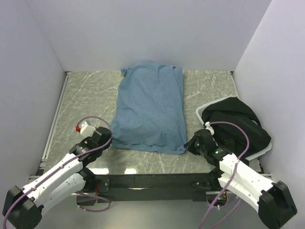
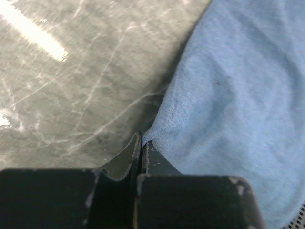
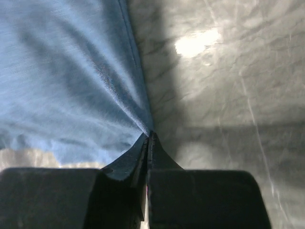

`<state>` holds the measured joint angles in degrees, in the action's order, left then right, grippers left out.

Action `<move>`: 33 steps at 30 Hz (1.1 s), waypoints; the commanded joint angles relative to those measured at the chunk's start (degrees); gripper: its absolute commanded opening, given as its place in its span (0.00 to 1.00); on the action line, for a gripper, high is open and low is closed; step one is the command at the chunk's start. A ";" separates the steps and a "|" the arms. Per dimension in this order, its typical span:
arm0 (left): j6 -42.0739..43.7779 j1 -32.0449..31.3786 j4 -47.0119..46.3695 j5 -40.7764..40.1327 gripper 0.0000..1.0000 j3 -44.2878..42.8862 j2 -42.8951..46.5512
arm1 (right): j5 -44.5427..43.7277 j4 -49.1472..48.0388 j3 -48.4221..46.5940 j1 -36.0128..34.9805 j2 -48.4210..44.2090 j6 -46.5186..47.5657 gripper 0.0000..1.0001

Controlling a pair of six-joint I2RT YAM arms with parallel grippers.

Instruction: Put the pillow into the pillowcase

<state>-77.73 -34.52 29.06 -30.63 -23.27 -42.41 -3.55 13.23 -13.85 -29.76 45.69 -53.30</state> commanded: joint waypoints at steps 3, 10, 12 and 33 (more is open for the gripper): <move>8.55 0.51 0.39 -1.53 0.01 -11.33 2.77 | -0.84 14.00 -16.36 -0.39 -8.16 5.30 0.00; 21.73 4.01 -1.19 -1.89 0.01 -38.13 -3.09 | -4.10 22.88 -51.06 1.01 2.61 15.48 0.00; 25.85 5.42 -2.07 -1.27 0.01 -50.74 -6.09 | -1.48 26.04 -67.13 2.42 7.28 17.25 0.00; 42.75 9.73 -20.51 1.10 0.01 -90.82 -26.57 | 23.68 10.25 -111.05 23.25 31.29 10.41 0.00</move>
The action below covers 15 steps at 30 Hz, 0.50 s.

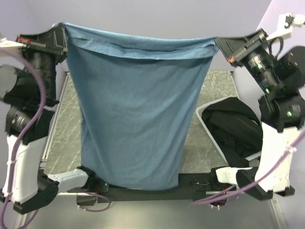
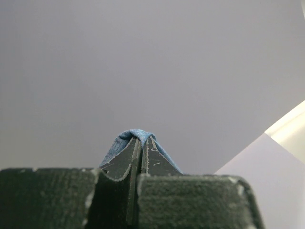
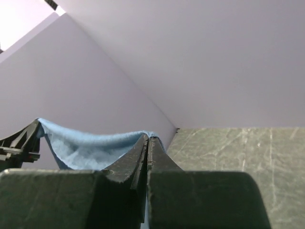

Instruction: Put the pillow into the pillowcase

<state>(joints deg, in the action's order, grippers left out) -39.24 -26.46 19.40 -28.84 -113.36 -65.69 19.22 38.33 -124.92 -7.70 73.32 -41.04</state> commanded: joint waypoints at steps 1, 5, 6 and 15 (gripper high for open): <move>4.09 2.89 -11.57 2.27 0.01 -0.81 -6.09 | 0.56 -16.77 1.25 1.11 5.07 -2.03 0.00; -5.37 14.04 -12.71 16.51 0.01 -9.12 -17.60 | -0.68 -24.77 -2.94 1.38 12.53 -2.12 0.00; -7.23 18.07 -14.02 20.36 0.01 -10.90 -22.76 | -0.77 -25.57 -5.05 1.64 14.55 -2.47 0.00; -27.73 30.41 -31.87 37.37 0.01 -28.60 -38.14 | -5.16 -44.20 -9.08 9.81 15.93 -8.97 0.00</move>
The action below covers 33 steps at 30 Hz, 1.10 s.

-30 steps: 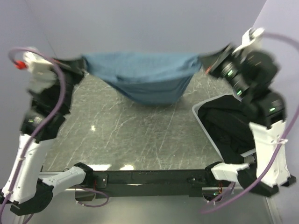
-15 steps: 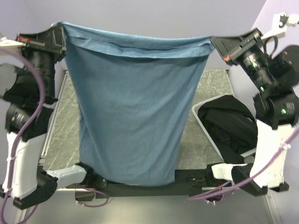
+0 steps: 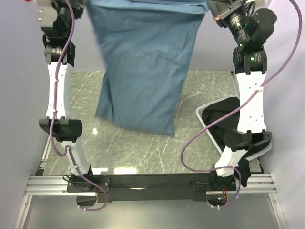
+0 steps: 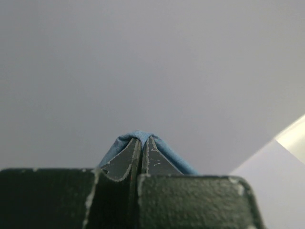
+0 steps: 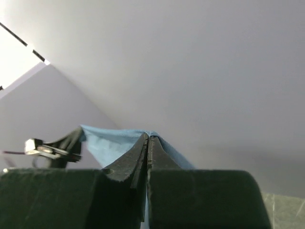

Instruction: Put the pillow into the pillowcase

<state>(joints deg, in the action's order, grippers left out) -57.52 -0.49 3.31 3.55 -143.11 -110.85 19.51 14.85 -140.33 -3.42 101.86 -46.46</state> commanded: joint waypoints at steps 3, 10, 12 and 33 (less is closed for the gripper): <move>-7.09 4.97 -13.87 5.41 0.01 5.90 12.82 | -5.18 -21.80 18.36 5.97 -22.18 -1.88 0.00; -1.38 6.47 -3.51 -0.03 0.01 25.39 33.48 | -1.15 -19.87 43.71 6.15 -40.32 -3.72 0.00; -0.50 6.56 4.55 -4.14 0.01 29.97 41.27 | 0.26 -19.52 53.35 6.15 -46.63 -6.97 0.00; -13.57 6.56 19.91 0.22 0.01 120.14 83.08 | 3.26 -9.91 126.18 -16.70 -77.64 -9.36 0.00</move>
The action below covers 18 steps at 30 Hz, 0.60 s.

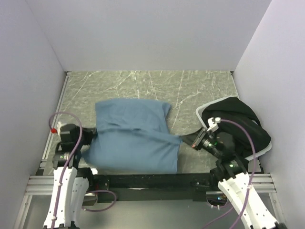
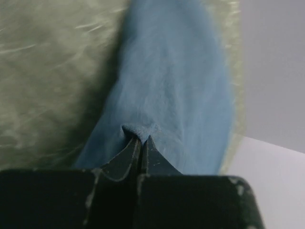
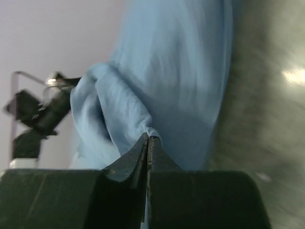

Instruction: Put the pillow into the pillowcase

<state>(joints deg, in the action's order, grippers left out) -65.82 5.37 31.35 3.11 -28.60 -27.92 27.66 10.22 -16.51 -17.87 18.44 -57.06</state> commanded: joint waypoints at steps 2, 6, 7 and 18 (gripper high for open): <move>-6.42 0.61 -11.82 1.10 0.01 8.46 -3.87 | -7.26 -9.76 0.44 -3.75 17.17 3.70 0.00; -6.52 0.35 -27.44 -0.04 0.01 6.04 -18.36 | -11.81 -16.28 -12.19 -3.67 41.28 8.79 0.00; -5.90 0.35 -28.97 -0.04 0.01 3.40 -22.92 | -12.36 -14.63 -16.58 -2.53 46.29 11.50 0.00; 3.42 1.23 -25.30 4.53 0.01 -33.97 -57.07 | -3.05 -3.18 -60.22 7.76 77.37 11.71 0.00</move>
<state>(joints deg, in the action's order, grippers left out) -65.41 6.02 7.60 6.66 -56.95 -85.84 22.17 4.91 -71.94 -11.53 96.86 -46.04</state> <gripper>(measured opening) 0.022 0.006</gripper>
